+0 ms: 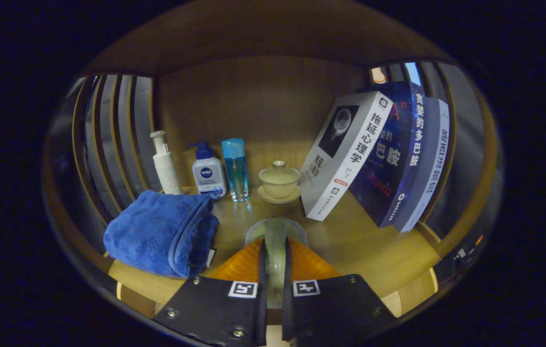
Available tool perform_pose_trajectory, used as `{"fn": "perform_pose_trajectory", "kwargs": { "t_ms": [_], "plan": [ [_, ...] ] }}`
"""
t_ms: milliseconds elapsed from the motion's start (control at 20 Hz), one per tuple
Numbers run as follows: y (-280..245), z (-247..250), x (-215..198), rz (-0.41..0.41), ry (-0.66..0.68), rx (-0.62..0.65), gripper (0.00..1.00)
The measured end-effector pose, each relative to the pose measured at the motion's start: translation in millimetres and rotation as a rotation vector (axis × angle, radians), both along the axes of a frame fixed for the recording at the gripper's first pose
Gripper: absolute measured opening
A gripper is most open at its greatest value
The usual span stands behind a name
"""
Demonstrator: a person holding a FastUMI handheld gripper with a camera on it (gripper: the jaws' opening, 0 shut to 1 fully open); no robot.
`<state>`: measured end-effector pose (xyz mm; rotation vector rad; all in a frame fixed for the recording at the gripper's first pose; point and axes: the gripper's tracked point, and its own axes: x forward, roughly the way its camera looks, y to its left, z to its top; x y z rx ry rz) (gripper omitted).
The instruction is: Pull open the drawer, take out the items inside it, and place them on the countertop above the cabinet.
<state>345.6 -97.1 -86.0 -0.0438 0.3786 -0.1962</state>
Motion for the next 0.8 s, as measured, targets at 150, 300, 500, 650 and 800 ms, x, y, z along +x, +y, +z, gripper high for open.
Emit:
{"fn": "perform_pose_trajectory", "kwargs": {
  "t_ms": [150, 300, 500, 650, 800],
  "plan": [
    [-3, -4, 7, -0.009, 0.006, 0.023, 0.15],
    [-3, -3, 6, -0.006, -0.002, -0.008, 0.19],
    [5, -2, -9, 0.009, -0.008, -0.05, 0.46],
    [16, 19, -28, 0.027, -0.075, -0.112, 0.66],
    [33, 42, -61, 0.032, -0.14, -0.112, 0.93]
  ]
}}
